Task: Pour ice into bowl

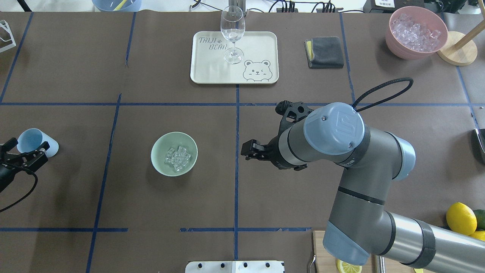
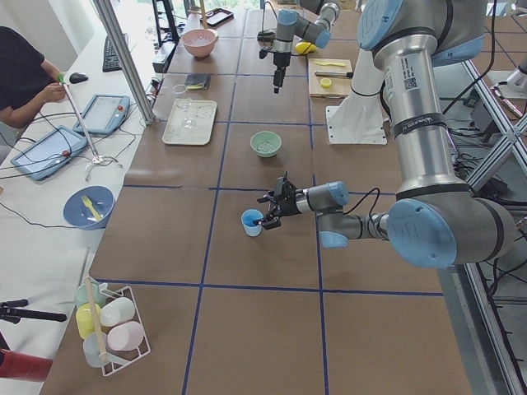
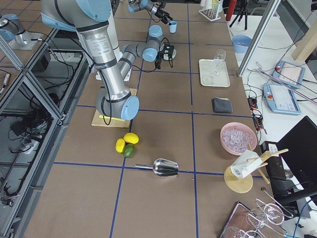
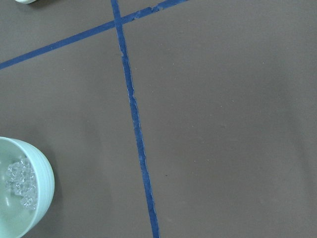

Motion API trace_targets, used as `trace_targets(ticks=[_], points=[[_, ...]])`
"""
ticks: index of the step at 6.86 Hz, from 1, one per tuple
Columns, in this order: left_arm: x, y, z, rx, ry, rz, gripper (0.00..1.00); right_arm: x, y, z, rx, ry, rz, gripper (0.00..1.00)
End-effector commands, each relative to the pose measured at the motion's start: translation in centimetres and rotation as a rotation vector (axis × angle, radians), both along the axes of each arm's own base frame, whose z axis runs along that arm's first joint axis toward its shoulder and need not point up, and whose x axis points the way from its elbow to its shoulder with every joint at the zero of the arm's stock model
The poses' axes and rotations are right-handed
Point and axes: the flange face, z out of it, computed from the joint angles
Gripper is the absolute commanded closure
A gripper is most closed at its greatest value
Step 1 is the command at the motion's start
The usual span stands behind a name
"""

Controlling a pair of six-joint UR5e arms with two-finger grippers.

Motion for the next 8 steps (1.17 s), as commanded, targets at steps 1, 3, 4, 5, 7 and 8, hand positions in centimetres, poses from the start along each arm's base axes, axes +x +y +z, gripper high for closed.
trace_targets(ticks=[1, 3, 4, 5, 7, 8], points=[[-1.0, 0.0, -1.6, 0.037, -0.039, 0.019, 0.0, -3.6, -0.9, -3.0, 0.005, -0.003, 0.039, 0.0], [-2.8, -1.4, -2.9, 0.058, -0.078, 0.053, 0.0, -9.8, -3.3, -6.0, -0.032, 0.024, 0.049, 0.0], [-4.5, -2.7, -3.2, 0.061, -0.117, 0.089, 0.0, -12.4, -3.4, -6.6, -0.034, 0.05, 0.044, 0.0], [-5.8, -4.2, -4.7, 0.056, -0.167, 0.121, 0.0, -14.3, -3.8, -7.0, -0.025, 0.072, 0.058, 0.0], [-7.6, -7.3, -9.1, -0.06, -0.199, 0.232, 0.0, -17.7, -4.0, -7.5, -0.022, 0.085, 0.063, 0.0], [-8.6, -11.1, -10.7, -0.132, -0.24, 0.251, 0.0, -18.5, -3.6, -6.9, -0.023, 0.099, 0.059, 0.0]])
